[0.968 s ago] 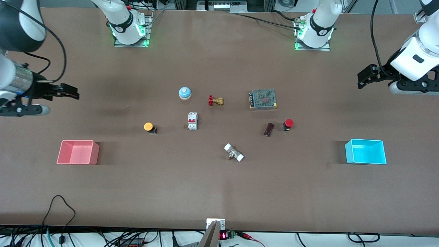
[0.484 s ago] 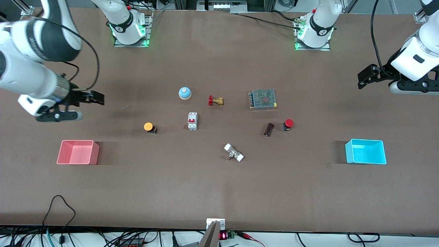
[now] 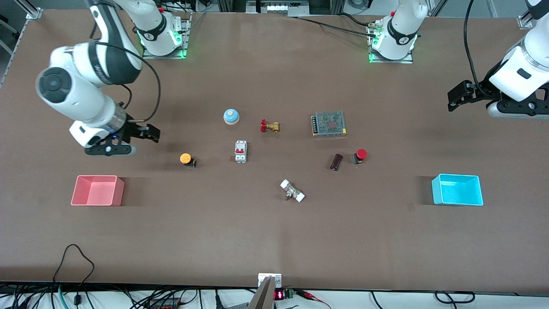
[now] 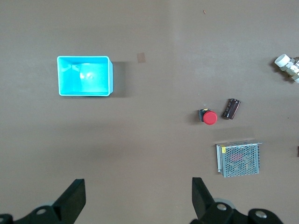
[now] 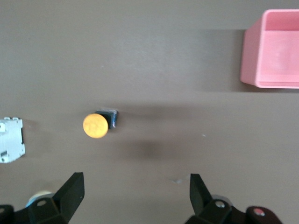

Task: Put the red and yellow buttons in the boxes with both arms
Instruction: 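Move the right gripper down over the yellow button, then grasp the yellow button with the right gripper while the left gripper reaches the red button, then lift the yellow button while the left gripper grasps the red button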

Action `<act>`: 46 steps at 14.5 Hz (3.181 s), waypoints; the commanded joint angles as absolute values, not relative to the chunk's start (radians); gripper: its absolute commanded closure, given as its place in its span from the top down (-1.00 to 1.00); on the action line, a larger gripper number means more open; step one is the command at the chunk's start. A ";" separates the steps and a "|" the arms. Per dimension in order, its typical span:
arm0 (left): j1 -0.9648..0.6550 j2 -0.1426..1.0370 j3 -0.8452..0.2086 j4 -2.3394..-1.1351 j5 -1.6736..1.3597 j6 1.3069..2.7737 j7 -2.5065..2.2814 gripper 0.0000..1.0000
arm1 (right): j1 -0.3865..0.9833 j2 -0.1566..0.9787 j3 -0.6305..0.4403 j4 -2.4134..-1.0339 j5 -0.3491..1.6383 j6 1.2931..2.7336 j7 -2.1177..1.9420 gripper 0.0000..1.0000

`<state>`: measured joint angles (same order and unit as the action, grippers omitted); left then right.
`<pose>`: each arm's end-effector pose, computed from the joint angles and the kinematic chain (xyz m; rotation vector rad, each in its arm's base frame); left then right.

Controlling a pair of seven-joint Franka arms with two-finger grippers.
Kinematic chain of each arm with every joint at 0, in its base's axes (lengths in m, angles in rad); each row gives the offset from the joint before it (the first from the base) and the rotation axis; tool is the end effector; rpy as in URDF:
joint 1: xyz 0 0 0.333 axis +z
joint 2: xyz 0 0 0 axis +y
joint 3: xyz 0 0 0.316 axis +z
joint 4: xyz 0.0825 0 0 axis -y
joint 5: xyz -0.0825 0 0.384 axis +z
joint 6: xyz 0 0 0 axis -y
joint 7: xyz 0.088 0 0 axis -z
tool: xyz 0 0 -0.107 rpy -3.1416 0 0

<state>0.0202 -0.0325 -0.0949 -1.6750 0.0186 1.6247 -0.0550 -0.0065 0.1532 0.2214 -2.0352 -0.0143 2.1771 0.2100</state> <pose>0.5458 -0.0397 0.5977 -3.1186 0.0324 0.0257 0.5647 0.1199 0.3717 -3.1218 -0.0167 0.0185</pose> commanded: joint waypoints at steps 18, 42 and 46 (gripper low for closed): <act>0.005 0.037 -0.101 -1.646 0.015 1.566 -0.052 1.00 | 0.104 0.452 0.225 -1.980 -0.206 2.404 0.503 1.00; -0.241 0.428 -0.098 -2.117 0.008 2.560 -0.439 1.00 | 0.117 0.506 0.227 -1.951 -0.201 2.411 0.542 -0.53; -0.245 0.454 -0.098 -2.117 0.008 2.589 -0.439 1.00 | 0.089 0.445 0.227 -1.884 -0.198 2.280 0.447 -0.65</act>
<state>-0.2322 0.4485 -0.1049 -2.1146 0.0113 2.5708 -0.4277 0.1130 0.4884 0.2222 -1.9316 -0.1843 2.3777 0.5060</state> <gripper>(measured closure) 0.000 0.643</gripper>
